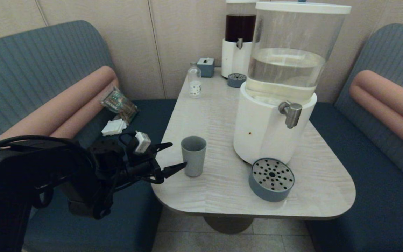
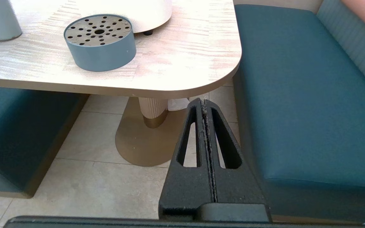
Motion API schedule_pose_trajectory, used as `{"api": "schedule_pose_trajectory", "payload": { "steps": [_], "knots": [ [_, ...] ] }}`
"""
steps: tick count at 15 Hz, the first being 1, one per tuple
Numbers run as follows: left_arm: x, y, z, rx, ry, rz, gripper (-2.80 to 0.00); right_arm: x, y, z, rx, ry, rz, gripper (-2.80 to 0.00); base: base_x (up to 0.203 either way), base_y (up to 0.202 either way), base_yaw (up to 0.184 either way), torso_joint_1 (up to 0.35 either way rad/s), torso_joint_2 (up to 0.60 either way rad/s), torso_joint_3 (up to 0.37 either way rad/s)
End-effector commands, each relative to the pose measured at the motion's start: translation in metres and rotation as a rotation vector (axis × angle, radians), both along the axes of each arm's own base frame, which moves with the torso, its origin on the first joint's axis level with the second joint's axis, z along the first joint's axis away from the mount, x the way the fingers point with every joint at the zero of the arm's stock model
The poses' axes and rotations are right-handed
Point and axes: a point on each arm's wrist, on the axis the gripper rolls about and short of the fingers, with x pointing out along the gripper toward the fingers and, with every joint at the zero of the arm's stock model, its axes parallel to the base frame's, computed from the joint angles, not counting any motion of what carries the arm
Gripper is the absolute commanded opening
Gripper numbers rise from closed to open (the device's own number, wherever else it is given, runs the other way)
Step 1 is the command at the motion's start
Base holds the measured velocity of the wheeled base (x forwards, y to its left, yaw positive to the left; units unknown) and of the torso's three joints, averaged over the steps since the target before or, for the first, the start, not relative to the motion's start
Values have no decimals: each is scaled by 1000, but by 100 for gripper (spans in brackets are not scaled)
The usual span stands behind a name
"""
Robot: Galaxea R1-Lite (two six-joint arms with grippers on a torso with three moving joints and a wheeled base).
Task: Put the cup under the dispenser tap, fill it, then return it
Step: Pick up the cup
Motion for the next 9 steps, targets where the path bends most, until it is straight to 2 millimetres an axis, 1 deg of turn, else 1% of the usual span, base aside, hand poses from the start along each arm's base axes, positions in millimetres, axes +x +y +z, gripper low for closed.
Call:
{"api": "schedule_pose_trajectory", "payload": {
  "steps": [1,4,7,9],
  "knots": [
    [9,-12,-10,-8,-3,-19,0,0,0,0,1,3,0,-280,0,0,0,0,0,0],
    [12,-26,-9,-20,-10,-25,0,0,0,0,1,3,0,-280,0,0,0,0,0,0],
    [7,-34,-9,-19,0,-44,0,0,0,0,1,3,0,-280,0,0,0,0,0,0],
    [4,-38,-6,-20,-4,-55,0,0,0,0,0,1,0,-280,0,0,0,0,0,0]
  ]
}}
